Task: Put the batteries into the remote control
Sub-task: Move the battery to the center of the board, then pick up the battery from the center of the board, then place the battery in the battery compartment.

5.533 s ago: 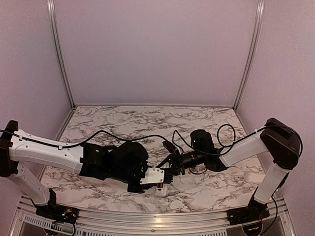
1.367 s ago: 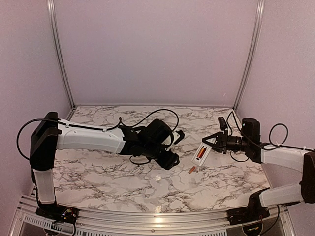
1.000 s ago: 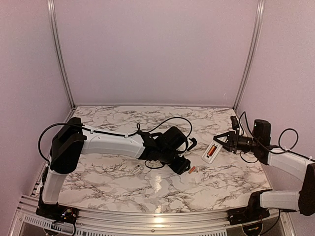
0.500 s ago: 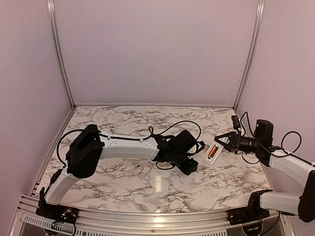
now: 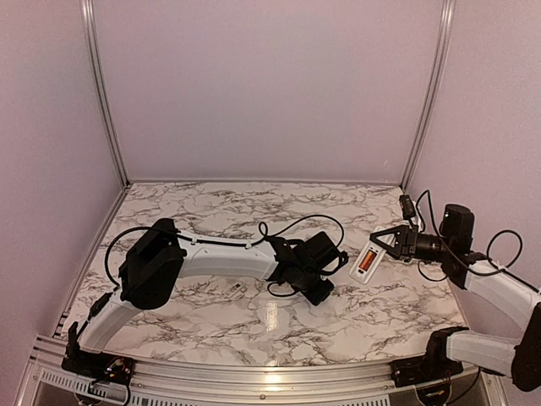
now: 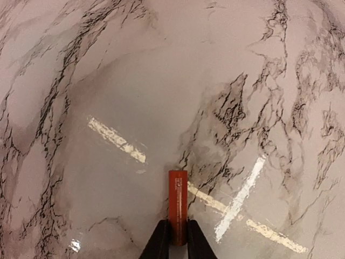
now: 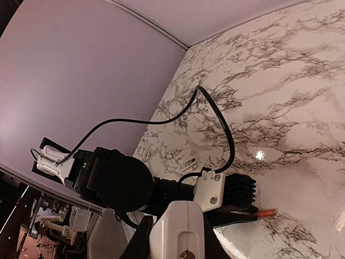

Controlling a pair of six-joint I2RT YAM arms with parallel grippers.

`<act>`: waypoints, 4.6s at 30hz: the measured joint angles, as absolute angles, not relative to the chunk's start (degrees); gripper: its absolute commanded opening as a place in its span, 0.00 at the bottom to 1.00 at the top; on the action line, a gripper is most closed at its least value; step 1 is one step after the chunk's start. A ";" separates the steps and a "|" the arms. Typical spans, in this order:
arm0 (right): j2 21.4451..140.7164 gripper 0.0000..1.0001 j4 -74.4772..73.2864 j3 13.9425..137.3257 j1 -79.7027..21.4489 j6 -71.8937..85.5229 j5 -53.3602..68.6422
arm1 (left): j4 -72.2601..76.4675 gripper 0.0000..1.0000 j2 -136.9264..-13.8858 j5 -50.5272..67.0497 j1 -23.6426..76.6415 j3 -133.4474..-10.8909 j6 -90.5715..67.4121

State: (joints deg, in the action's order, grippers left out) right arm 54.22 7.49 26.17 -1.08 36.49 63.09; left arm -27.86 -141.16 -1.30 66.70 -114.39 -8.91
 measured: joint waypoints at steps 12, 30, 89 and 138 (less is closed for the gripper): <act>54.24 0.00 9.43 26.17 -3.09 36.36 63.94 | -30.59 0.00 -124.79 -4.12 65.63 -91.18 -10.59; 58.98 0.00 17.47 28.38 -15.88 34.41 63.13 | -33.01 0.17 -110.26 -3.09 65.36 -71.42 -16.29; 78.61 0.00 29.43 35.11 -38.06 49.04 41.30 | 2.81 0.00 -86.94 -7.22 70.63 -59.86 -19.16; 82.30 0.00 41.54 32.95 -38.41 63.00 39.35 | 0.21 0.25 -96.42 -14.96 72.55 -67.44 -23.88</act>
